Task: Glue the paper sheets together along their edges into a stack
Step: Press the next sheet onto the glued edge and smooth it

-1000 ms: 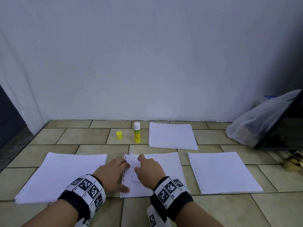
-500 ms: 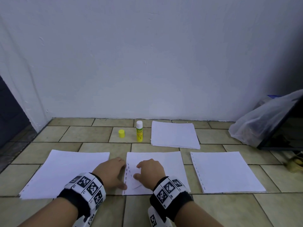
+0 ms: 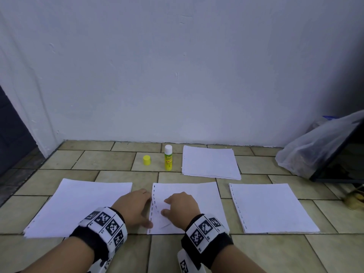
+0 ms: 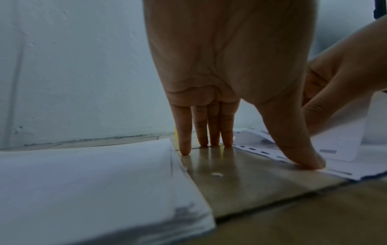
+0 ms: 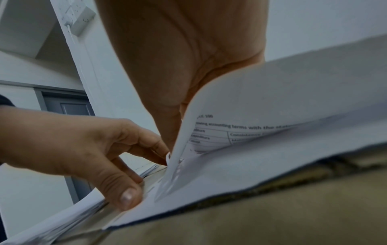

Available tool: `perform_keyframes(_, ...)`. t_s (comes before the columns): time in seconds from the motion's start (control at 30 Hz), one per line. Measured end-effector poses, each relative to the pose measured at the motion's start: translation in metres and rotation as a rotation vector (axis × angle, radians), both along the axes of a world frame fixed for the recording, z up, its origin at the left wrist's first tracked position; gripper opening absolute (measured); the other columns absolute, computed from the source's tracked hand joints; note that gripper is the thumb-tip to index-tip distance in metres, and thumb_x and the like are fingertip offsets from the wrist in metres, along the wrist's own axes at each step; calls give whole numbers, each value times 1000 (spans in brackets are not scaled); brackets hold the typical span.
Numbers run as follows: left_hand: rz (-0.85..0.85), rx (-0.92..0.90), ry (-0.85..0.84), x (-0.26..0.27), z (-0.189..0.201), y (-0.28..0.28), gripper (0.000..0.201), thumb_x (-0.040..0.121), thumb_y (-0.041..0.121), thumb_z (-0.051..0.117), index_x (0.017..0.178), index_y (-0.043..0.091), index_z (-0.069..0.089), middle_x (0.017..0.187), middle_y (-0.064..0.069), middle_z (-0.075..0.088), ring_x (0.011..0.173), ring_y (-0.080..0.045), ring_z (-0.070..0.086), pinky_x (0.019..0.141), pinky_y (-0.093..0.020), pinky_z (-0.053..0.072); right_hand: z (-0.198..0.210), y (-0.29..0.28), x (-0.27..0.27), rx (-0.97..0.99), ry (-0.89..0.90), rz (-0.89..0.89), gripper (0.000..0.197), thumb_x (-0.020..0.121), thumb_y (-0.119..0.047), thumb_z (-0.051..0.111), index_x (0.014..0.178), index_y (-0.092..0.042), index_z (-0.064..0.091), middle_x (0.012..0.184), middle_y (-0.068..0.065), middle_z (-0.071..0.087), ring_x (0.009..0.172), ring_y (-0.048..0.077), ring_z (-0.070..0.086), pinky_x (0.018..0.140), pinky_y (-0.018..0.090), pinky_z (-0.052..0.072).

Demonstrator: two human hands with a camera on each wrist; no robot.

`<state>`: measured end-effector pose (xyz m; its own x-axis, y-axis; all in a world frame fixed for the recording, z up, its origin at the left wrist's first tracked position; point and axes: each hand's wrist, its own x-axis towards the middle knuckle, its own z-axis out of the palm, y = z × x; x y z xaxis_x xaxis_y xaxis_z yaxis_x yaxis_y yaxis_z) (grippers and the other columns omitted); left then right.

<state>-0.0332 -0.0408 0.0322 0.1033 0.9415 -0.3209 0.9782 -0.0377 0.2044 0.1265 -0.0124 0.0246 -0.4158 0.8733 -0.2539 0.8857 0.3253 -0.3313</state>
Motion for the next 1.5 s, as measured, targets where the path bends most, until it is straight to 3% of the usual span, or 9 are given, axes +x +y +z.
perform_keyframes(0.77, 2, -12, 8, -1, -4, 1, 79, 75, 49, 75, 140, 23, 39, 139, 7, 44, 124, -13, 47, 102, -28, 40, 3, -2, -6, 15, -21, -51, 39, 94, -34, 52, 129, -17, 58, 129, 4, 58, 118, 23, 54, 95, 30, 44)
perform_keyframes(1.0, -2, 0, 22, -4, -8, 2, 78, 74, 47, 76, 138, 24, 39, 137, 7, 45, 122, -14, 48, 101, -28, 41, 7, -2, -7, -29, -87, -27, 59, 86, -59, 55, 123, -14, 60, 126, 6, 59, 115, 24, 54, 93, 33, 44)
perform_keyframes(1.23, -13, 8, 15, -5, -8, 3, 79, 73, 46, 78, 139, 26, 39, 136, 8, 45, 123, -14, 47, 100, -28, 41, 7, -1, -4, -28, -92, -19, 53, 86, -50, 62, 124, -14, 60, 125, 6, 59, 114, 24, 55, 93, 32, 45)
perform_keyframes(1.5, -1, 11, 7, -5, -9, 2, 79, 73, 46, 78, 139, 26, 40, 137, 8, 45, 123, -14, 48, 101, -29, 41, 3, -1, -6, -17, -98, -12, 53, 85, -51, 61, 124, -15, 60, 125, 4, 59, 114, 23, 55, 92, 31, 44)
